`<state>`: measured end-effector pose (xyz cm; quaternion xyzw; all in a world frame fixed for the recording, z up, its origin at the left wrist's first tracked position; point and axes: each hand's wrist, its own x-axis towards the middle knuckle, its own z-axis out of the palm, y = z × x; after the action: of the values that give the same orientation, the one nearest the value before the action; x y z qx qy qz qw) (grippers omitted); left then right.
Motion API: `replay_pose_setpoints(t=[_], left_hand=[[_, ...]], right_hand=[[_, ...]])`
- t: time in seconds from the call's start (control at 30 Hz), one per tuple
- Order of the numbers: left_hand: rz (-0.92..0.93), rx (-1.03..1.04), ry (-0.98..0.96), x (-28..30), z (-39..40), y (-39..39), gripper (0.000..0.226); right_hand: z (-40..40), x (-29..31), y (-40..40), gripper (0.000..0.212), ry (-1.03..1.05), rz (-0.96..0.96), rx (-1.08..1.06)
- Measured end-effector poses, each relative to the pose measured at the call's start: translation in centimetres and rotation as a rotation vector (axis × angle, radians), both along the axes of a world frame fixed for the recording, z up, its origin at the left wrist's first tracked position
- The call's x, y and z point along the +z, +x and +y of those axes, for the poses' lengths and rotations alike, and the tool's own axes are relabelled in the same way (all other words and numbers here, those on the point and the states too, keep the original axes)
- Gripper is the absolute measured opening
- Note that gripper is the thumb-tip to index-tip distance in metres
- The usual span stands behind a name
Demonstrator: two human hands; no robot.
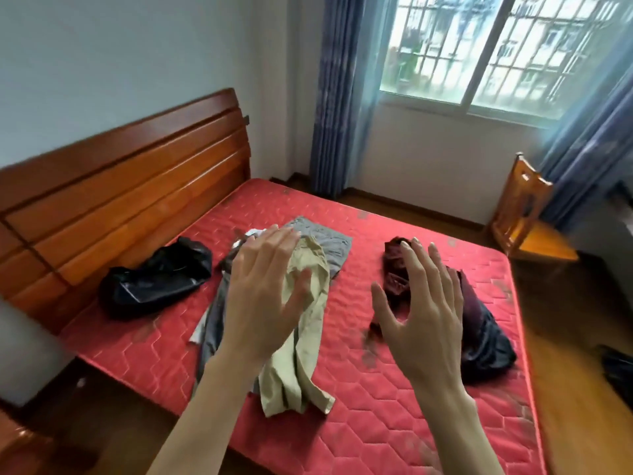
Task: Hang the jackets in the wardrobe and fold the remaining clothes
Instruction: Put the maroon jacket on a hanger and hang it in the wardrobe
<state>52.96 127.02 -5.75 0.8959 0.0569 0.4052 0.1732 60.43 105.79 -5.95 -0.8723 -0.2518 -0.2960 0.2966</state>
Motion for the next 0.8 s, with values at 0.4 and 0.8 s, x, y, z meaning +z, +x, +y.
replay_pose_setpoints(t=[0.4, 0.8], left_hand=[[0.012, -0.255, 0.03, -1.7, -7.4, 13.9, 0.044], [0.07, -0.212, 0.035, -5.1, -14.5, 27.4, 0.043]], right_hand=[[-8.9, -2.0, 8.3, 0.065, -0.005, 0.065, -0.245], [-16.2, -5.7, 20.6, 0.067, 0.028, 0.161, -0.27]])
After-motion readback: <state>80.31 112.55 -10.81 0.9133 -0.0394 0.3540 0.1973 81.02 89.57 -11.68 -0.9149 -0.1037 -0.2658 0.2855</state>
